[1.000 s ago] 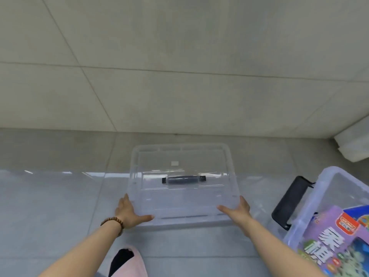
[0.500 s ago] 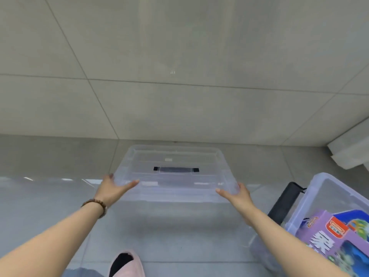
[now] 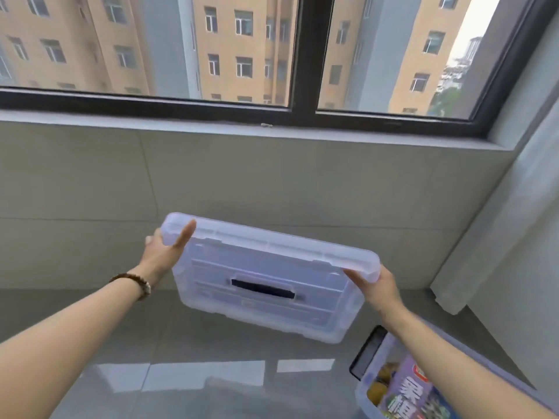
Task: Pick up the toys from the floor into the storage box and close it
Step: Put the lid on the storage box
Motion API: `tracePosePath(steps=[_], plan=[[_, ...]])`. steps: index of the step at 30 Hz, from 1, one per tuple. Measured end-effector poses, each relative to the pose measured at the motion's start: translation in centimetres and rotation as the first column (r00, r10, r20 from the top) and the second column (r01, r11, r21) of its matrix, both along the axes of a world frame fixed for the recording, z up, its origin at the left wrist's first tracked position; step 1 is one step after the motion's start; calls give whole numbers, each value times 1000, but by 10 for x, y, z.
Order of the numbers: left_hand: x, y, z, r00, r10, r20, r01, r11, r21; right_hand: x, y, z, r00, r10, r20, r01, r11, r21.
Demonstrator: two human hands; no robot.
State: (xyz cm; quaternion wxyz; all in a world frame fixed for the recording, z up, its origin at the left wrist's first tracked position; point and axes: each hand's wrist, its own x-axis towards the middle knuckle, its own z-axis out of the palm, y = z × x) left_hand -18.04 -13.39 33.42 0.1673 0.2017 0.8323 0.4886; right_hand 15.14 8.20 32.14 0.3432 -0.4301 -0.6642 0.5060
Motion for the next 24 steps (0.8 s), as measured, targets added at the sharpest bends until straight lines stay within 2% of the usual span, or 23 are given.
tracePosePath(steps=[3, 6, 11, 13, 16, 18, 21, 24], plan=[[48, 27, 28, 990, -133, -45, 135, 990, 42, 52, 3, 31, 991, -131, -39, 131, 991, 12], [103, 57, 46, 951, -308, -40, 310, 942, 125, 116, 8, 60, 964, -255, -72, 251, 966, -63], [178, 110, 37, 764, -644, -40, 643, 755, 126, 235, 21, 91, 887, -462, -18, 453, 876, -164], [213, 130, 28, 740, -673, -11, 664, 727, 172, 278, 22, 89, 861, -508, -25, 491, 842, -223], [259, 159, 10, 796, -603, 51, 574, 778, 256, 324, 18, 74, 836, -546, -47, 512, 808, -292], [278, 175, -9, 794, -600, 100, 560, 785, 264, 345, 13, 58, 848, -528, -41, 497, 820, -284], [299, 199, -39, 794, -590, 147, 555, 802, 222, 373, 5, 11, 847, -531, 10, 508, 806, -304], [313, 227, -65, 803, -563, 196, 547, 826, 134, 392, -9, -46, 810, -571, 133, 585, 767, -263]])
